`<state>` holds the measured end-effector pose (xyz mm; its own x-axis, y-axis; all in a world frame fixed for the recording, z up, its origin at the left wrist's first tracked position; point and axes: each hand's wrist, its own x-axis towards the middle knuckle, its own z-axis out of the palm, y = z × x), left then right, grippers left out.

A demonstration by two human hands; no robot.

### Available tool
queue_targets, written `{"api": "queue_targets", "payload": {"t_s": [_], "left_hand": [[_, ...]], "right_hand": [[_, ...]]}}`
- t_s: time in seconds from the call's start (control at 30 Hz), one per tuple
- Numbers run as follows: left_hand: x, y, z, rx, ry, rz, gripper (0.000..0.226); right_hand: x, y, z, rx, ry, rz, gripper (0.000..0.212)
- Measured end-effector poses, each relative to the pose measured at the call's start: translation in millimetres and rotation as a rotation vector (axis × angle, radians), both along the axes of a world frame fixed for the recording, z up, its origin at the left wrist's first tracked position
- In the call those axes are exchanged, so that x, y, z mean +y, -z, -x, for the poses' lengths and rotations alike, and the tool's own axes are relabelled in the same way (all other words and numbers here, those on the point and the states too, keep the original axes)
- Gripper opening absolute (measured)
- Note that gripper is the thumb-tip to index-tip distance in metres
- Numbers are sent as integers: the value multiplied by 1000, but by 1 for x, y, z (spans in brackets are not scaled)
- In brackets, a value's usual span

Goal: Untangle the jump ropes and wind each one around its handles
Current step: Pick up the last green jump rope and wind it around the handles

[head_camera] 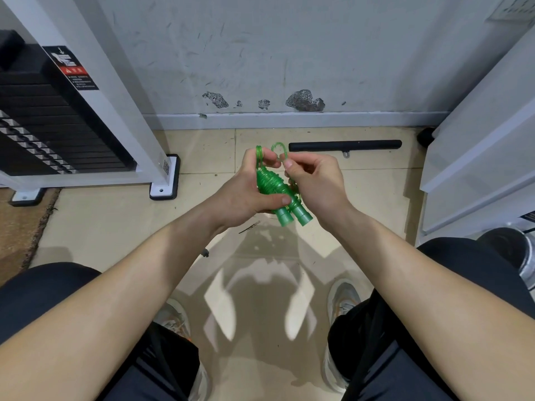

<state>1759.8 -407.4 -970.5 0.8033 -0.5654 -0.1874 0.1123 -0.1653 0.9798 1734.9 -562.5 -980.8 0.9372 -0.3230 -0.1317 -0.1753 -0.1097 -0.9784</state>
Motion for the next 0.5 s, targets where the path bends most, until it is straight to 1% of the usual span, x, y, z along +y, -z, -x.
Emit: {"api": "queue_targets", "payload": {"t_s": [0.07,0.1,0.23,0.33,0.5], "left_hand": [[1,0,0,15,-14,10,63],[1,-1,-1,19,-18,16,63],[1,-2,-1,37,-19,45,61],[2,-3,-2,51,-13,52,59],[6,-3,-2,67,28,11,53]], "right_hand": [[0,-1,-1,-11,-9,-15,26],[0,0,-1,-15,-12,1,28],[-2,2,-3,-18,10,87,15],[-2,3,-4,-8,14,210,17],[-4,-3,-2,-34,-88,399,17]]}}
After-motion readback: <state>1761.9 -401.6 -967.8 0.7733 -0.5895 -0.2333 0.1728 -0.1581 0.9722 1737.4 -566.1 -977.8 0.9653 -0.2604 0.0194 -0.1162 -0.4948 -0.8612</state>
